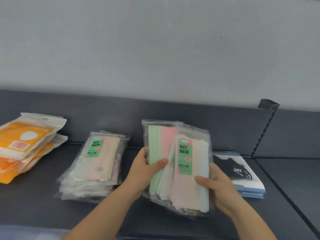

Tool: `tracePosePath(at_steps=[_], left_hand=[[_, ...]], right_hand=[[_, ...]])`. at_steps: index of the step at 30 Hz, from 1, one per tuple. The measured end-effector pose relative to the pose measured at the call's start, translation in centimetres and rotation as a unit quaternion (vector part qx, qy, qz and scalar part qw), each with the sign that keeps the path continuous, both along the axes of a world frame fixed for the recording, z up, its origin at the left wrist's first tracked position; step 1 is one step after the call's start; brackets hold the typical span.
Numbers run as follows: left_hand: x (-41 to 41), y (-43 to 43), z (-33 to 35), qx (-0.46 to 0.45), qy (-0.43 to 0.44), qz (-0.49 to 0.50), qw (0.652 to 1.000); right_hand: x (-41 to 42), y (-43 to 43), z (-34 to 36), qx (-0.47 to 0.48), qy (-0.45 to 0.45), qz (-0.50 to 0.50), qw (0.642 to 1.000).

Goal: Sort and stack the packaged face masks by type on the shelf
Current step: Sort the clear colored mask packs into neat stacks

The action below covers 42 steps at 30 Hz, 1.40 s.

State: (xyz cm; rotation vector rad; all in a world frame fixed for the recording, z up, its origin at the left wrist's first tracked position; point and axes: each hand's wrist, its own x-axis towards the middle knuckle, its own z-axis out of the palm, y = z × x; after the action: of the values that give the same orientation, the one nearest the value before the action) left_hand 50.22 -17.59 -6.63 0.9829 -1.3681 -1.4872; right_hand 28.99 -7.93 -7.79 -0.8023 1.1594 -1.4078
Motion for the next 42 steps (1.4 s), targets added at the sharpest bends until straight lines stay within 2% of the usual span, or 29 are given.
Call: tracePosePath(at_steps=[6,17,19,21,24,26,29,33,38,42], left_hand=[[0.3,0.7,-0.9,0.057,-0.006,0.020,0.998],[0.7,-0.1,-0.4,0.066,0.054,0.020,0.996],[0.8,-0.5,-0.2,0.002,0.066,0.016,0.998],[1.0,-0.7,0.3,-0.140,0.037,-0.003,0.989],[0.7,-0.7,0.5,-0.355,-0.128,-0.045,0.925],[0.3,-1.1,-0.3,-0.424,-0.224,-0.055,0.876],[0.1,-1.8,-1.7,-0.451,-0.278,-0.039,0.847],[0.3,-2.1,-2.0,-0.425,-0.286,0.004,0.859],[0.2,-2.3,-1.6,-0.402,-0.277,0.008,0.872],[1.0,-3.6,-2.0,-0.442,-0.294,0.039,0.847]], right_hand=[[-2.7,0.7,-2.3,-0.009,-0.052,-0.093,0.994],[-3.7,1.9,-1.5,0.000,-0.054,-0.094,0.994],[-3.9,1.7,-1.3,0.007,-0.050,-0.091,0.995],[-3.7,1.4,-1.1,0.021,-0.034,-0.077,0.996],[-3.0,0.7,-0.8,0.031,0.007,-0.063,0.998],[-2.6,0.2,-0.5,0.031,0.013,-0.057,0.998],[-2.3,-0.2,-0.2,0.031,-0.037,-0.039,0.998],[-1.6,-0.8,-0.5,0.018,-0.073,-0.055,0.996],[0.5,-1.4,-0.2,0.007,-0.038,-0.033,0.999],[0.1,-1.5,-0.2,0.014,-0.026,-0.067,0.997]])
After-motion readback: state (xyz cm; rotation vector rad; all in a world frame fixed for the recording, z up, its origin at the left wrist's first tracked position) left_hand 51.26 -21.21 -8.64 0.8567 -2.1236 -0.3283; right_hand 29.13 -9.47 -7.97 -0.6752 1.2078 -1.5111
